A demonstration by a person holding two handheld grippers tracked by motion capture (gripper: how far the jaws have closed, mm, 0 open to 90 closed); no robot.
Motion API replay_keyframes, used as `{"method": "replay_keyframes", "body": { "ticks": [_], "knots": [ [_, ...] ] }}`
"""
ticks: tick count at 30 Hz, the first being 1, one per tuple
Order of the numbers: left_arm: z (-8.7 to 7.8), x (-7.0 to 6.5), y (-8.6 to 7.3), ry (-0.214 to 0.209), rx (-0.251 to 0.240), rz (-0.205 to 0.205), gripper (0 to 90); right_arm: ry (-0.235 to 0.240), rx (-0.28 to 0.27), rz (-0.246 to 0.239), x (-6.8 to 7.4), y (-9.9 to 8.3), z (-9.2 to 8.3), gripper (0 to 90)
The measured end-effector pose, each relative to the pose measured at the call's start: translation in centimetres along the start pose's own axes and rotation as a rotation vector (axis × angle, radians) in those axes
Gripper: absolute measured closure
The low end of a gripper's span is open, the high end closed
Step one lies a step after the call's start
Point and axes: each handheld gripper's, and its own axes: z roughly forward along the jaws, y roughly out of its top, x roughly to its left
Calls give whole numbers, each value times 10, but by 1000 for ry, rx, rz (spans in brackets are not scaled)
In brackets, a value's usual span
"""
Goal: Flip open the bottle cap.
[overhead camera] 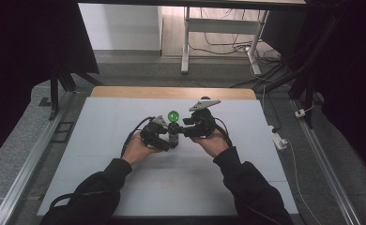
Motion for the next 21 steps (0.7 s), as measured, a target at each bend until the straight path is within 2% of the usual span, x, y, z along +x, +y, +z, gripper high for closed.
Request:
{"method": "replay_keyframes", "body": {
  "ticks": [2,4,7,9,17,21],
  "knots": [
    [-1,-3,-1,30,19,-10,178,6,2,8,1,-2,-1,406],
    [-3,-4,-2,31,29,-5,142,11,3,16,2,-4,-1,368],
    [-9,-4,-4,15,15,-26,108,17,14,14,4,-7,-1,309],
    [-14,-4,-5,22,8,-30,88,19,19,10,5,-9,-2,274],
    [-33,-7,-11,-16,-26,-66,48,29,32,2,12,-17,-7,191],
    [-44,-11,-17,-21,-25,-60,34,27,42,3,15,-20,-11,153]
  ]
}}
